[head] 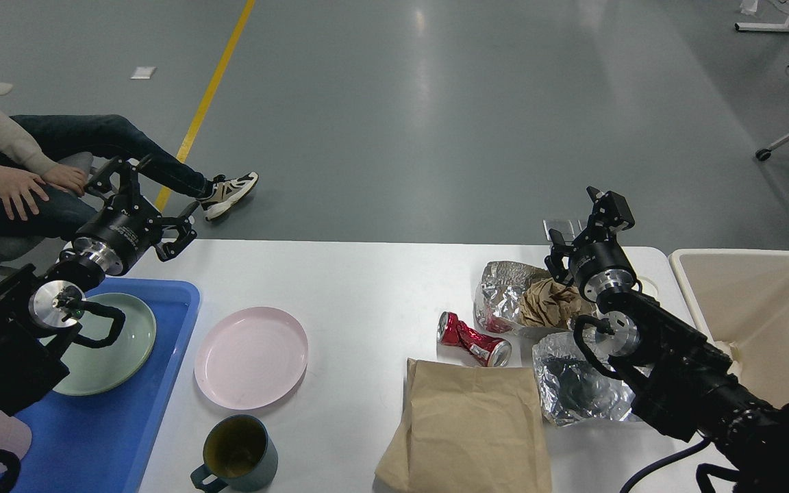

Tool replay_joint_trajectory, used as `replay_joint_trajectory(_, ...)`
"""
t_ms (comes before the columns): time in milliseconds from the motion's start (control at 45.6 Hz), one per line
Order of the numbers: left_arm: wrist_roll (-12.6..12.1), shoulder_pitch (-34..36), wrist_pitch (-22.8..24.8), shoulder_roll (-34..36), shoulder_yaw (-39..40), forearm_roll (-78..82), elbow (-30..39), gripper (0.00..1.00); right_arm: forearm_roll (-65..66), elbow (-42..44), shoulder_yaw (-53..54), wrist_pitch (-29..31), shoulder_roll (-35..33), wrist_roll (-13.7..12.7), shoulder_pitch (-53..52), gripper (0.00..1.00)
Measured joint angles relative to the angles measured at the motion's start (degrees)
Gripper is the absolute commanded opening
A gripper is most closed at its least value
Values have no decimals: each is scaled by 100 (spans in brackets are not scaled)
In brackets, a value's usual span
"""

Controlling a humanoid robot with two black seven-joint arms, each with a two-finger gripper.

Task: Tidy desktop
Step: 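Raise the left gripper and move it over the dark green mug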

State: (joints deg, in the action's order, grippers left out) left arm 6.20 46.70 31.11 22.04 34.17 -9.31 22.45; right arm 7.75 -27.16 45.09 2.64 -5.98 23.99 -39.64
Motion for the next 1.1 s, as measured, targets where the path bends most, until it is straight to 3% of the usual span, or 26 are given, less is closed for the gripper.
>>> replay_joint_trajectory(175,-29,1011,-3,371,-2341,8,-71,96,-4,0,0,0,0,0,0,100)
replay_joint_trajectory(416,-40,2075,-28,334,-4613,133,-467,96,-3,0,0,0,0,0,0,100)
replay_joint_trajectory(701,-30,2554,190,282,-6197,1418,-474,96,-3,0,0,0,0,0,0,100)
replay_joint_trajectory(832,1,2797,785,144,-7104,2055,-445,96,0,0,0,0,0,0,0,100)
replay_joint_trajectory(1008,3,3329,2140,-45,-8326,2327,-155,96,0,0,0,0,0,0,0,100)
replay_joint_trajectory(1095,1,3808,2355,-58,-9116,2353,200,96,0,0,0,0,0,0,0,100)
